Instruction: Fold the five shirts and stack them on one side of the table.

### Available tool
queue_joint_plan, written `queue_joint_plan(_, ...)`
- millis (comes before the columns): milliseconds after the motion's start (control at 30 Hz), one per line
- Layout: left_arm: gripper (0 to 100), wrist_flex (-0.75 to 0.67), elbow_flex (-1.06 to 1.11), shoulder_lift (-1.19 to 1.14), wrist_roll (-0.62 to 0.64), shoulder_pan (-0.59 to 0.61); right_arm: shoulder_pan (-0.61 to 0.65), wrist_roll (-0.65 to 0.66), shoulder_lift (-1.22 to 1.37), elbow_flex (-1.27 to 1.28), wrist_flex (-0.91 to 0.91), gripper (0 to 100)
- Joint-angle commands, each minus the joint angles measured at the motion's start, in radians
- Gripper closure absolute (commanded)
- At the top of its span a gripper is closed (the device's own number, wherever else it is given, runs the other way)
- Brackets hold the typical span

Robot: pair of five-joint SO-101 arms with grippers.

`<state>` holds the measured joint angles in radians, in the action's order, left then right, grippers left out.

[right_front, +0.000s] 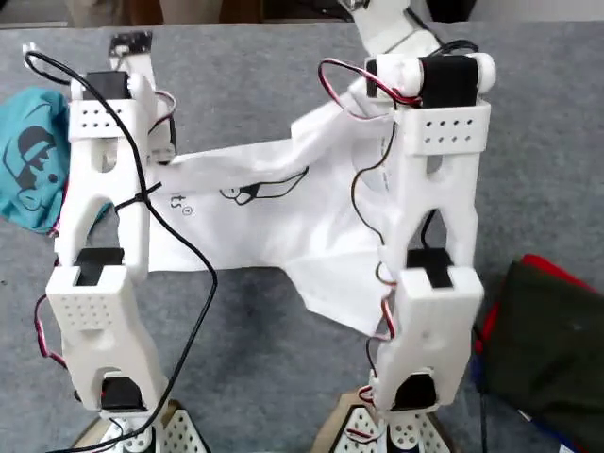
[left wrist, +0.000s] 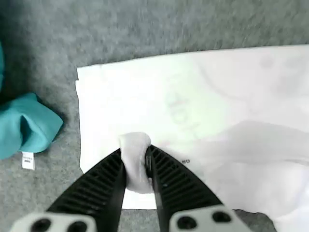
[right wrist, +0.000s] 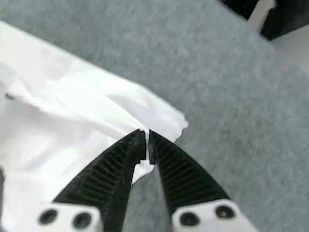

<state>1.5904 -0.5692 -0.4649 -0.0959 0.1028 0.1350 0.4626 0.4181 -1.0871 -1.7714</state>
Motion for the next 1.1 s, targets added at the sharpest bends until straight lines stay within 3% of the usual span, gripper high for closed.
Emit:
queue_joint_plan(0,98,-0.06,0.121,0.094,-0.008,0.0,-0.001,-0.012,-0.251,0.3,0.015,99.4)
queue_joint_plan(233,98,-0.256,0.597,0.352,-0.046,0.0,-0.022,-0.006,-0.639,0.977,0.256,99.4)
queue_joint_plan(467,98,-0.466,0.982,0.624,-0.12,0.094,-0.01,0.015,-1.043,1.557,0.394,99.4)
queue_joint_plan(700,98,-0.5,0.993,0.562,-0.121,0.13,-0.007,0.049,-1.322,1.871,0.377,99.4)
queue_joint_plan(1067,98,-0.496,0.977,0.473,-0.126,0.123,-0.05,0.183,-1.437,2.091,0.373,99.5)
